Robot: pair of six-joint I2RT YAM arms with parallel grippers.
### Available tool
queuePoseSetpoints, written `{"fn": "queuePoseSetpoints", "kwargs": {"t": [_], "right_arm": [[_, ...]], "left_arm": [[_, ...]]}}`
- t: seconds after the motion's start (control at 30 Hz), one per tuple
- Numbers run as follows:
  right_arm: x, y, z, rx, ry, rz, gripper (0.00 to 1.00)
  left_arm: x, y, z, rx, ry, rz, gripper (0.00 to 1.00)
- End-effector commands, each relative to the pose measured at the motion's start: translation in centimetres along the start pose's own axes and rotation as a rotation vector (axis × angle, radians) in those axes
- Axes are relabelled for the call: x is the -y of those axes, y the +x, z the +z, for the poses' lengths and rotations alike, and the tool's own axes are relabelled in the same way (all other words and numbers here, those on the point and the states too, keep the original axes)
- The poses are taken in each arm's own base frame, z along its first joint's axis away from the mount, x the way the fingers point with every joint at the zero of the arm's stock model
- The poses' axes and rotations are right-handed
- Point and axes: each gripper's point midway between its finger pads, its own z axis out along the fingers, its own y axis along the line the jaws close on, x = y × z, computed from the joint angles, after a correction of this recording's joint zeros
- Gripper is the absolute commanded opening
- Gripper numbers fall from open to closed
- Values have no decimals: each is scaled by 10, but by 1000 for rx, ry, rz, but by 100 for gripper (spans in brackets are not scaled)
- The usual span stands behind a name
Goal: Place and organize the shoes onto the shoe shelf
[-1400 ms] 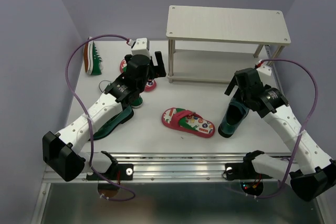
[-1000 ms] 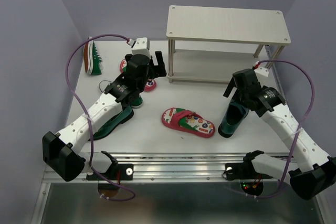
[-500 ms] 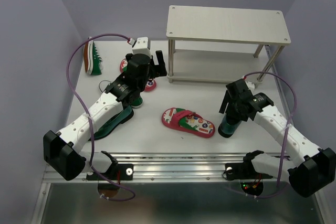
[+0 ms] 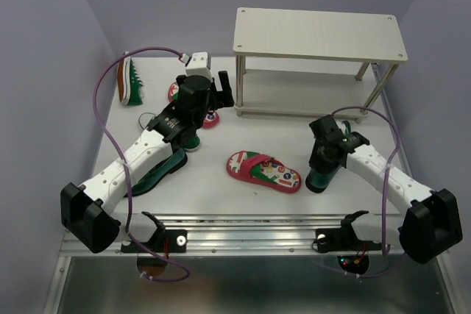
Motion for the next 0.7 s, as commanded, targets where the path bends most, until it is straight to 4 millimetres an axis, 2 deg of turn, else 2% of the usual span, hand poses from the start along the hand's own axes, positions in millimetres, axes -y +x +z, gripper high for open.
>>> {"fn": "queuePoseSetpoints", "kwargs": {"t": [0.0,0.1,0.13,0.23,0.27,0.37,0.6,0.67], "right_arm": [[-6,-12,-11,49,-32,17,3],[-3,-25,-32,92,-30,24,1],[-7,-36,-48,135,-59,36,1],[-3,-46,-72,172,-66,20,1],[-3,-52,-88,193,-86,13,1],[-6,-54,-111,207,-142,4,1],[-47,-41,-158,123,-430,-136,1],[-56,-44,-173,126,-488,-165,1]], "left_arm": [[2,-23,-7,57,12,-29,99],[1,-22,-8,57,4,-30,99],[-1,-21,-8,54,-4,-30,99],[-2,-20,-9,52,-3,-30,99],[-1,-21,-9,53,-3,-37,99],[-4,-19,-10,49,-18,-44,99],[-7,-17,-14,52,-21,-55,99],[-7,-19,-15,56,-19,-57,99]]}}
